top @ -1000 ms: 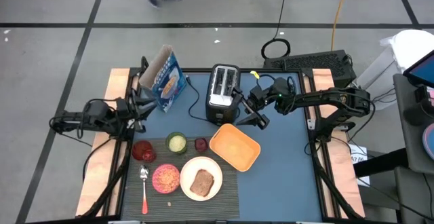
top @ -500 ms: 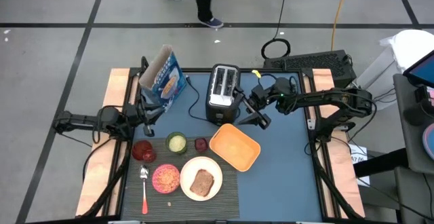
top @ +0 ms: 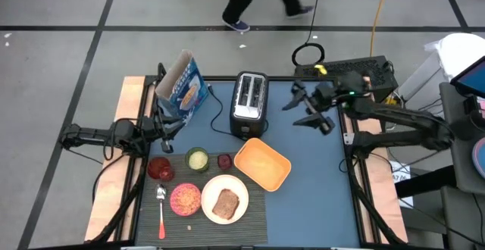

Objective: Arrange a breakfast setting
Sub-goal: Return to home position

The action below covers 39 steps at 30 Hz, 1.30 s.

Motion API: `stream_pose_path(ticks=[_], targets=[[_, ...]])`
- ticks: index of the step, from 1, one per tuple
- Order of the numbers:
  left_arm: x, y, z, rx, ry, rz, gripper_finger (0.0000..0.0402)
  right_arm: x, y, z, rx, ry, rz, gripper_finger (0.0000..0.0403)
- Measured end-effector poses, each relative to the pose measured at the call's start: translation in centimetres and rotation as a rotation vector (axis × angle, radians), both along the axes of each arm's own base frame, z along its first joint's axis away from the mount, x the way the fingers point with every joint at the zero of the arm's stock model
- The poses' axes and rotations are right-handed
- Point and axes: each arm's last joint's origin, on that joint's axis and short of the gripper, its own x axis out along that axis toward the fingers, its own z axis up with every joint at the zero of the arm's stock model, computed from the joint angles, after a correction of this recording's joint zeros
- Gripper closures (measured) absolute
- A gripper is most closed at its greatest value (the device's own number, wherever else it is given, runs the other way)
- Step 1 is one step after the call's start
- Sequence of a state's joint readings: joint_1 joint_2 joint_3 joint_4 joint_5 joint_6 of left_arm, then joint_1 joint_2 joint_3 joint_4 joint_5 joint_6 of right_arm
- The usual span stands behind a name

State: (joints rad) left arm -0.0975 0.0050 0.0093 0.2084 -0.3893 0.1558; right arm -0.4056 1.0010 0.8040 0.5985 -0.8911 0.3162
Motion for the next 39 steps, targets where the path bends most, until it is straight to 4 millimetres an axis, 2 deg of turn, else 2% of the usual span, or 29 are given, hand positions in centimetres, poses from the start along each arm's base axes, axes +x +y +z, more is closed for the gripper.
stream_pose_path(ticks=[5, 9, 13, 18, 27, 33, 39], targets=[[0.0, 0.0, -0.1, 0.017, 0.011, 0.004, 0.0287, -4.2, 1.0, 1.4, -0.038, 0.003, -0.087, 0.0218], [0.0, 0.0, -0.1, 0.028, 0.014, 0.007, 0.0287, -6.8, 2.0, 1.8, -0.046, 0.009, -0.198, 0.0275], [0.0, 0.0, -0.1, 0.029, 0.015, 0.007, 0.0287, -8.6, 2.6, 1.5, -0.030, 0.055, -0.280, 0.0333], [0.0, 0.0, -0.1, 0.026, 0.014, 0.011, 0.0287, -9.8, 3.0, 0.6, -0.047, 0.131, -0.334, 0.0394], [0.0, 0.0, -0.1, 0.039, 0.019, 0.022, 0.0286, -10.6, 3.4, -1.3, -0.077, 0.173, -0.354, 0.0401], [0.0, 0.0, -0.1, 0.038, 0.019, 0.022, 0.0286, -10.2, 2.9, -5.4, -0.026, 0.213, -0.456, 0.0401], [0.0, 0.0, -0.1, 0.037, 0.019, 0.022, 0.0286, -9.8, 2.7, -9.0, 0.023, 0.236, -0.454, 0.0402]])
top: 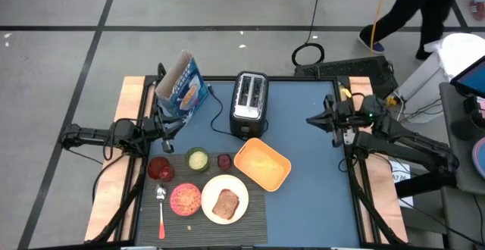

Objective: Arrange a breakfast setting
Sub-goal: Return to home position

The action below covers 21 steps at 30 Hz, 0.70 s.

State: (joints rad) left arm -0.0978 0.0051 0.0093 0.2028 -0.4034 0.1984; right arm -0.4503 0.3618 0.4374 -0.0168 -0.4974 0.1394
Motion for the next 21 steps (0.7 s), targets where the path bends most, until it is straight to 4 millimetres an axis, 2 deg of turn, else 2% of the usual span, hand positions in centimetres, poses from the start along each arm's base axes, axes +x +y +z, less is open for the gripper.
stream_pose_path(ticks=[3, 9, 17, 21], targets=[[0.0, 0.0, 0.0, 0.000, 0.000, 0.000, 0.0286, 0.2, -0.1, -1.4, 0.001, -0.008, -0.008, 0.0402], [0.0, 0.0, 0.0, -0.001, -0.001, 0.000, 0.0286, 0.5, -0.6, -4.2, 0.003, 0.001, -0.131, 0.0402], [0.0, 0.0, 0.0, -0.001, -0.001, 0.000, 0.0286, 0.5, -0.6, -7.7, -0.029, -0.077, -0.131, 0.0402], [0.0, 0.0, 0.0, -0.001, -0.001, -0.001, 0.0286, 0.3, -0.5, -6.9, -0.087, -0.215, -0.129, 0.0403]])
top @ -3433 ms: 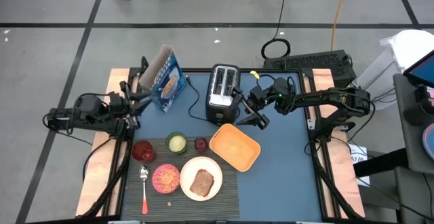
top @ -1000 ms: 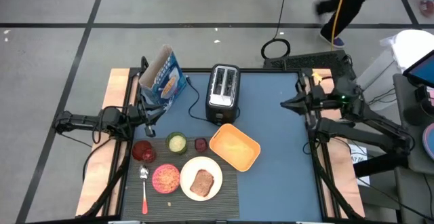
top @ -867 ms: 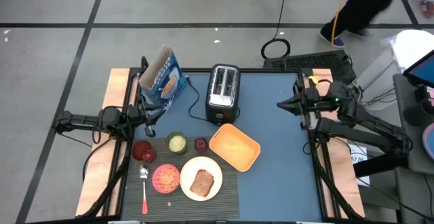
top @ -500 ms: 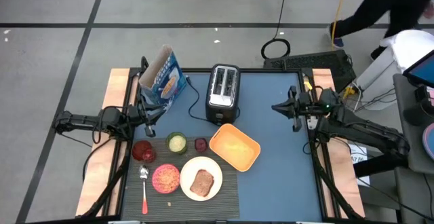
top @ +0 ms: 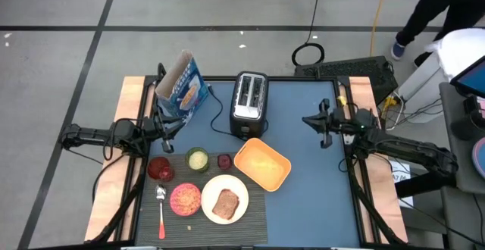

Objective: Arrange a breakfast setting
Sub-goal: Return to home position

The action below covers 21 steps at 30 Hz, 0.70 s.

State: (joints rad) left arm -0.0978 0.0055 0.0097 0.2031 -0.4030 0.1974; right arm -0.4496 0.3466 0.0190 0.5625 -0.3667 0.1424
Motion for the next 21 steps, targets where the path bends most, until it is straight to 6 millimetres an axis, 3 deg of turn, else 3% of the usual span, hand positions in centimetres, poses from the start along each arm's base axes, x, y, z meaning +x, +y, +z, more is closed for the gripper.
stream_pose_path(ticks=[21], targets=[[-0.01, 0.00, 0.04, 0.000, -0.004, 0.000, 0.0286, 0.28, 0.36, -0.81, -0.017, 0.081, 0.031, 0.0393]])
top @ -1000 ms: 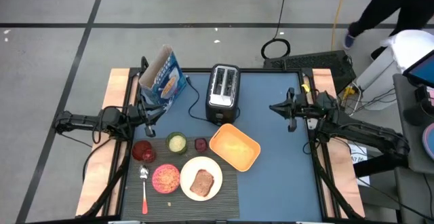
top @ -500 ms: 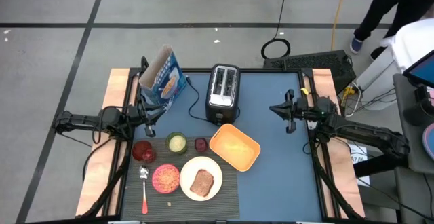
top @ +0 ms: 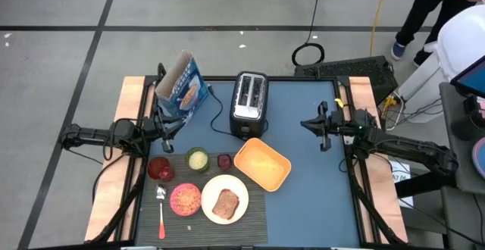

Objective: Arrange a breakfast setting
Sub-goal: Return to home position

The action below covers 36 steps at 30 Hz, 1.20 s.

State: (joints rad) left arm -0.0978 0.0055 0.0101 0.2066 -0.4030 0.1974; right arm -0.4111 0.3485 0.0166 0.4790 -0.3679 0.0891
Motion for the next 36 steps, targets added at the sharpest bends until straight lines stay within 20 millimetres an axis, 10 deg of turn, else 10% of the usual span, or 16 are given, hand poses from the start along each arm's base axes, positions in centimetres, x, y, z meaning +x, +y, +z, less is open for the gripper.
stream_pose_path(ticks=[36], targets=[[0.0, 0.0, 0.0, 0.000, 0.000, 0.000, 0.0286, -1.5, 3.8, -1.0, -0.004, 0.063, 0.062, 0.0392]])
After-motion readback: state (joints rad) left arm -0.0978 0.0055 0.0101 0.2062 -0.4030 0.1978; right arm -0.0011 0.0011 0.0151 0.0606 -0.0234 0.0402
